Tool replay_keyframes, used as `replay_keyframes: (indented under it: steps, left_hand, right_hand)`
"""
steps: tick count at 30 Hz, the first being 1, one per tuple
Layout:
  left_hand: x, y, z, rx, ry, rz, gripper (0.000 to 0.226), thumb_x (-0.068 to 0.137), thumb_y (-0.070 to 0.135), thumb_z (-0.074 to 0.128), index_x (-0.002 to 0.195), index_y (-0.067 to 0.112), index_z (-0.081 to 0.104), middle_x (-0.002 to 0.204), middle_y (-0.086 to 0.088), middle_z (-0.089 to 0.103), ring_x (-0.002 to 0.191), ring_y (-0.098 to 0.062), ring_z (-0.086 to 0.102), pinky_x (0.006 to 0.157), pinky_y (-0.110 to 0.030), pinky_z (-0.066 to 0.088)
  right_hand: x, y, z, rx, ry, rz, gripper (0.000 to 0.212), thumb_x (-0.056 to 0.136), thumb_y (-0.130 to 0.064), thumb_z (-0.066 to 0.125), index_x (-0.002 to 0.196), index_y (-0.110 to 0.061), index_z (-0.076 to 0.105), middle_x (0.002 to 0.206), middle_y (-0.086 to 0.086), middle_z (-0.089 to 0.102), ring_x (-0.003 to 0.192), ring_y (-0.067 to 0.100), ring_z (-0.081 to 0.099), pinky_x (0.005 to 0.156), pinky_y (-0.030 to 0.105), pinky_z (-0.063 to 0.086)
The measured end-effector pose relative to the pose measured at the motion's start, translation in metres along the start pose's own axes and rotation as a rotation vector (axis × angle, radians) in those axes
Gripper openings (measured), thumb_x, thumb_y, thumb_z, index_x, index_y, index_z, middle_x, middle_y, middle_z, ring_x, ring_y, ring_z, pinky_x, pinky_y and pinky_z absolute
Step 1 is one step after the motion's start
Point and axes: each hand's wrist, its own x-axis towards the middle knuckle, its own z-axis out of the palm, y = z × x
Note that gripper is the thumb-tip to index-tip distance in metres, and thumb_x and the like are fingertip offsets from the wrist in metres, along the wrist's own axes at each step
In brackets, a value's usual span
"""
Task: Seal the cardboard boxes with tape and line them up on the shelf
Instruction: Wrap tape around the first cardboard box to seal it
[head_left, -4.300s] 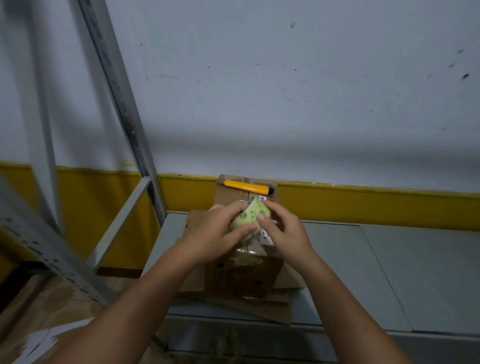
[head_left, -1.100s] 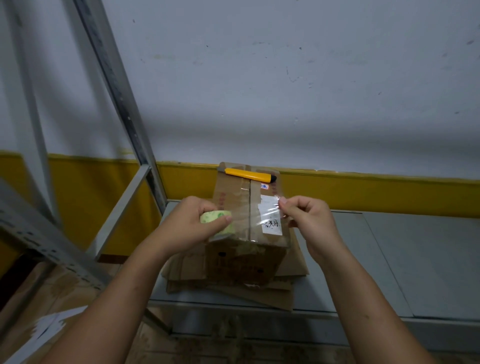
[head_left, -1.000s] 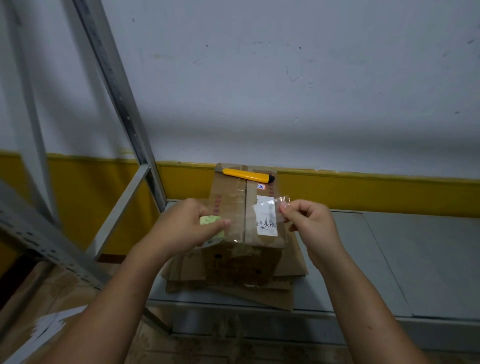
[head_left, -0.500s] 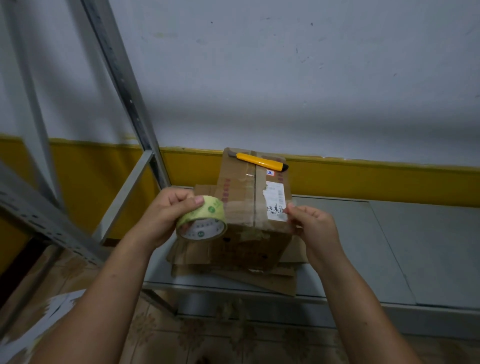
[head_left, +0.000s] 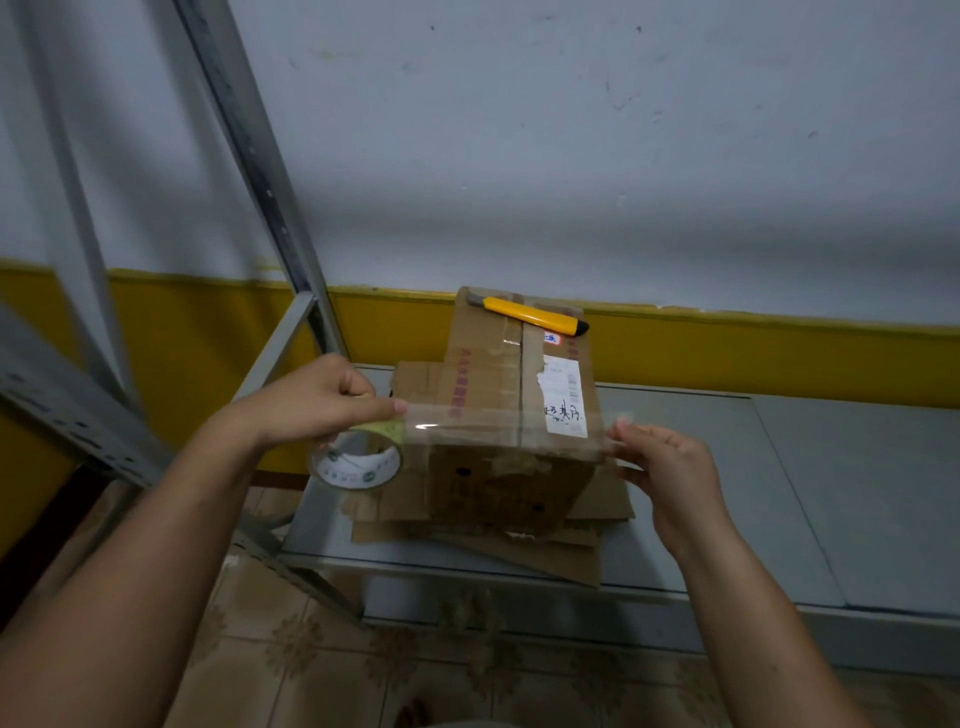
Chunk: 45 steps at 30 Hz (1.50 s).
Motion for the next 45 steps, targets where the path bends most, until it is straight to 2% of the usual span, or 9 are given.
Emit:
replay_keyframes:
  steps: [5,13,23,29,33,36,38,41,45]
  left_hand:
    - [0.018,-0.012,0.007,0.07,0.052,-0.098,0.058,0.087,0.05,0.081,0.057,0.015,0.046,0.057,-0.008,0.031,0.049,-0.021,0.034,0.051,-0.031,0.029]
    - [0.039,-0.014,0.014,0.308,0.016,-0.212,0.072,0.071,0.078,0.076,0.046,0.024,0.036,0.051,-0.002,0.028,0.049,-0.021,0.031,0.059,-0.038,0.025]
    - [0.049,-0.023,0.017,0.188,-0.03,-0.22,0.067,0.068,0.073,0.08,0.04,0.023,0.046,0.046,0.001,0.035,0.044,-0.016,0.033,0.052,-0.03,0.027]
    - [0.054,-0.044,0.017,0.064,-0.109,-0.24,0.065,0.072,0.067,0.086,0.046,0.022,0.046,0.051,-0.001,0.032,0.048,-0.019,0.032,0.055,-0.029,0.027]
    - [0.05,-0.063,0.025,-0.023,-0.209,-0.226,0.073,0.074,0.074,0.083,0.062,0.012,0.047,0.064,-0.008,0.029,0.056,-0.022,0.031,0.059,-0.03,0.027]
    - [0.049,-0.079,0.038,-0.133,-0.29,-0.212,0.076,0.082,0.068,0.08,0.073,-0.003,0.055,0.075,-0.01,0.049,0.069,-0.027,0.046,0.069,-0.034,0.039]
    - [0.048,-0.082,0.044,-0.187,-0.295,-0.194,0.066,0.085,0.062,0.081,0.075,0.0,0.061,0.078,-0.012,0.058,0.072,-0.027,0.055,0.072,-0.036,0.046]
    - [0.048,-0.077,0.046,-0.178,-0.261,-0.163,0.061,0.081,0.069,0.081,0.067,0.015,0.055,0.068,-0.012,0.039,0.062,-0.029,0.037,0.062,-0.042,0.029]
    - [0.047,-0.069,0.044,-0.152,-0.237,-0.149,0.078,0.082,0.072,0.078,0.068,0.004,0.041,0.068,-0.02,0.022,0.059,-0.031,0.021,0.06,-0.042,0.02]
  right_hand:
    - [0.001,0.014,0.007,-0.044,0.023,0.014,0.019,0.097,-0.02,0.069,0.091,-0.005,0.079,0.089,0.008,0.079,0.098,0.034,0.073,0.094,0.054,0.056]
    - [0.004,0.033,-0.004,0.05,0.067,0.086,0.019,0.099,-0.015,0.065,0.092,-0.001,0.076,0.09,0.014,0.079,0.092,0.032,0.076,0.091,0.051,0.06]
    - [0.006,0.049,-0.003,0.085,0.09,0.124,0.018,0.099,-0.013,0.065,0.088,-0.003,0.075,0.088,0.015,0.078,0.093,0.037,0.075,0.086,0.045,0.059]
    - [0.011,0.06,-0.005,-0.003,0.058,0.178,0.015,0.094,-0.022,0.073,0.088,-0.009,0.079,0.087,0.007,0.08,0.093,0.03,0.075,0.088,0.048,0.055]
    - [0.014,0.066,-0.012,-0.004,-0.049,0.326,0.022,0.092,-0.025,0.075,0.1,-0.006,0.077,0.083,0.003,0.077,0.089,0.027,0.071,0.076,0.038,0.046]
    - [0.013,0.066,-0.019,0.041,-0.155,0.472,0.025,0.083,-0.028,0.081,0.099,-0.01,0.073,0.076,0.003,0.066,0.09,0.031,0.062,0.07,0.034,0.041]
    - [0.014,0.068,-0.022,0.034,-0.189,0.498,0.026,0.079,-0.03,0.082,0.093,-0.012,0.07,0.075,0.003,0.064,0.086,0.029,0.067,0.067,0.033,0.041]
    - [0.016,0.069,-0.025,0.004,-0.241,0.495,0.024,0.087,-0.033,0.079,0.096,-0.014,0.068,0.075,0.002,0.067,0.09,0.03,0.073,0.067,0.032,0.045]
    - [0.019,0.055,-0.028,-0.143,-0.302,0.488,0.041,0.088,-0.046,0.075,0.105,-0.009,0.072,0.097,0.006,0.079,0.104,0.03,0.074,0.07,0.033,0.05]
